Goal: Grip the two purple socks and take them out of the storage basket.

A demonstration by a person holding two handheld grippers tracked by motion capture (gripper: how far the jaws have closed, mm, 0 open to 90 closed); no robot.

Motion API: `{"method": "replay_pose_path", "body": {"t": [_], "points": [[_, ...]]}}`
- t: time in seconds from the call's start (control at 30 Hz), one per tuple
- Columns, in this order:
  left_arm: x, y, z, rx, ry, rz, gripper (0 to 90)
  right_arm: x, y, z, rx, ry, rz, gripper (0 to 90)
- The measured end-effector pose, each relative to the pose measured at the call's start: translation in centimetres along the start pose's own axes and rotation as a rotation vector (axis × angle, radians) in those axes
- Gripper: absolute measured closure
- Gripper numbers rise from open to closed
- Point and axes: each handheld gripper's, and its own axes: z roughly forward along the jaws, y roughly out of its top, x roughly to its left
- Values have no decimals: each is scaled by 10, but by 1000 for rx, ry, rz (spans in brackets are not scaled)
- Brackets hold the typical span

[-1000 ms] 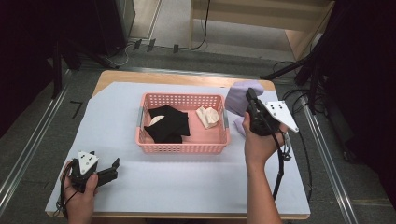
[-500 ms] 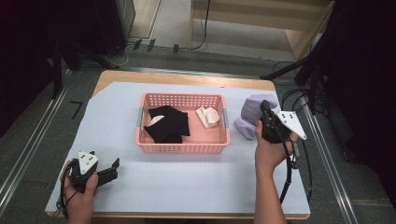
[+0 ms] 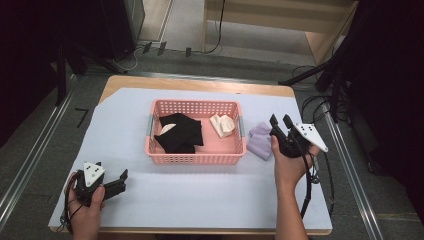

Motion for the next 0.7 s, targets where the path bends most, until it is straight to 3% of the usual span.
{"method": "replay_pose_path", "body": {"t": [0.07,0.13,0.37,0.5,0.7], "points": [[0,0,0,0,0,0,145,-4,-1,-7,1,3,-4,329],[0,0,0,2,2,1,145,-8,-3,-12,3,8,-20,286],[-1,0,0,4,5,5,145,-23,-23,-37,61,13,-59,233],[-1,0,0,3,6,4,145,-32,-33,-48,68,20,-38,216],[-1,0,-1,-10,1,7,145,-55,-53,-74,86,-9,-12,214]]}}
